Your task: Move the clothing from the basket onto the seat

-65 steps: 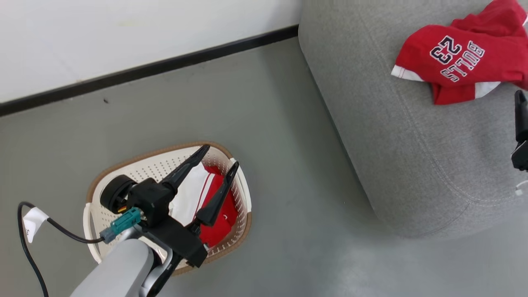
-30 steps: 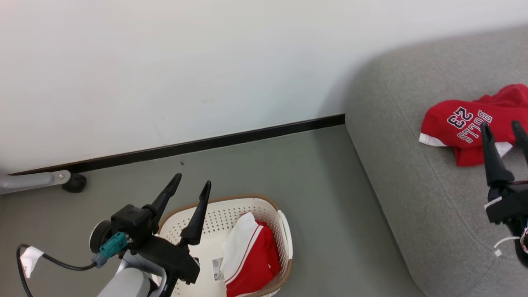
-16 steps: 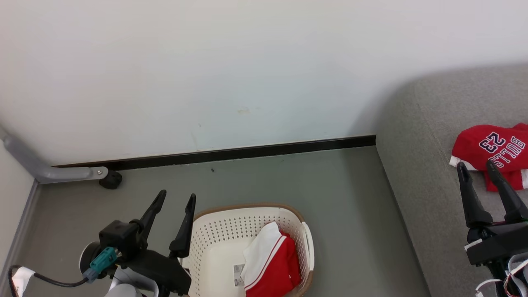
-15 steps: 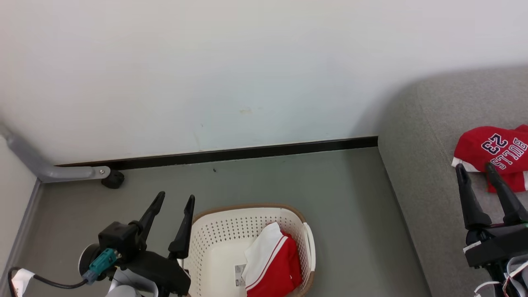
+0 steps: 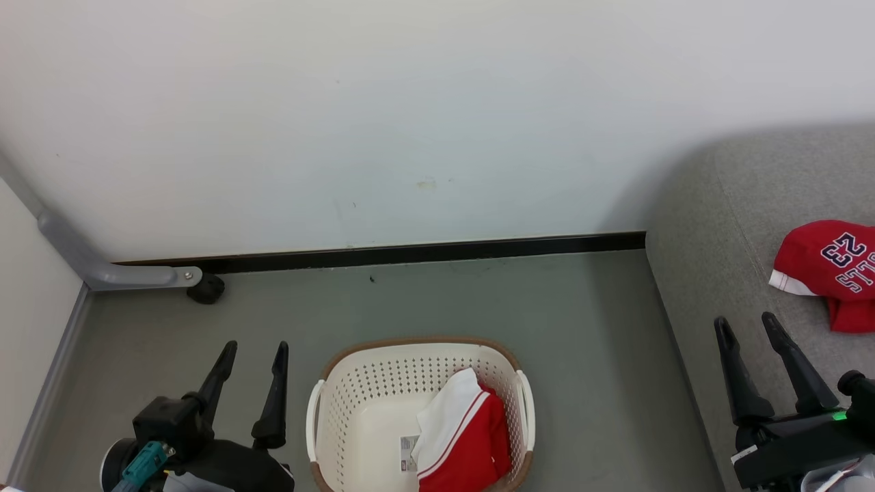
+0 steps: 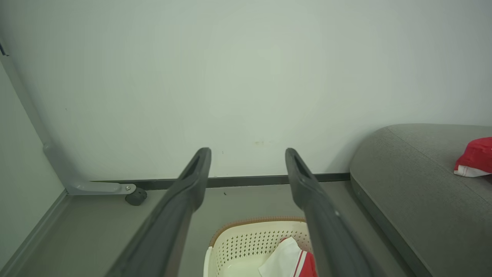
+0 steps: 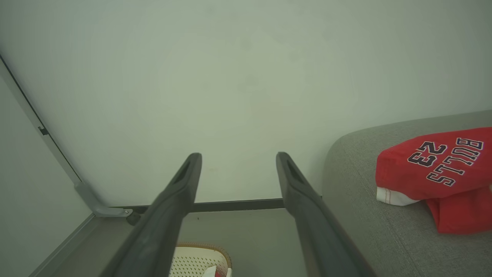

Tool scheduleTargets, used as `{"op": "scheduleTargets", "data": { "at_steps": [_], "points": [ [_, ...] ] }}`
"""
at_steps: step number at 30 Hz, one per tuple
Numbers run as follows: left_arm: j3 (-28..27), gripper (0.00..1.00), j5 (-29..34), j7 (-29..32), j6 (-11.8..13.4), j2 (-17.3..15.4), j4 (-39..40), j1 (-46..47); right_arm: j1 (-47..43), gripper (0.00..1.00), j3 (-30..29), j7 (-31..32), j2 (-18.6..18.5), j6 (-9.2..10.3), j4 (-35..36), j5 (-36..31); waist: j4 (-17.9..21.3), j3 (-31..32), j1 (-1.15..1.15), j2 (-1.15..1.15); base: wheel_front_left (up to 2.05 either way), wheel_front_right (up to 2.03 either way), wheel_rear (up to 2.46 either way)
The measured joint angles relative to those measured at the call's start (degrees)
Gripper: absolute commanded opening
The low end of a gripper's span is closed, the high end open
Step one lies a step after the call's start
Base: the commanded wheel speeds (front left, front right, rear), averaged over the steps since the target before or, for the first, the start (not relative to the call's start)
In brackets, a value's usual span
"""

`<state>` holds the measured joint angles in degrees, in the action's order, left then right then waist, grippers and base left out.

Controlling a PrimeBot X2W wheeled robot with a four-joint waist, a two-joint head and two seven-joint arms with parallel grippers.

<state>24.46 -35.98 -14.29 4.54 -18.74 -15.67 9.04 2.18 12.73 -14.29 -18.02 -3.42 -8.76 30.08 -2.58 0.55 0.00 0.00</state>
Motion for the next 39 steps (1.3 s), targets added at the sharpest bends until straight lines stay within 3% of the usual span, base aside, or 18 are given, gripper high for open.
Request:
{"op": "scheduleTargets", "data": {
  "at_steps": [12, 39],
  "points": [
    [-3.3, 1.0, 1.9, 0.0, 0.7, 0.9, 0.9, -0.8, -1.6, 1.0, -0.2, 0.0, 1.9, 0.82, 1.0, -2.2, 0.1, -0.6, 0.0, 0.0, 0.0, 0.0, 0.0],
    [-6.6, 1.0, 4.7, 0.0, -0.1, 3.2, 1.0, -1.4, -0.4, 1.0, -1.3, 0.0, 3.5, -0.63, 1.2, -5.0, 0.4, -1.6, 0.0, 0.0, 0.0, 0.0, 0.0]
  ]
}}
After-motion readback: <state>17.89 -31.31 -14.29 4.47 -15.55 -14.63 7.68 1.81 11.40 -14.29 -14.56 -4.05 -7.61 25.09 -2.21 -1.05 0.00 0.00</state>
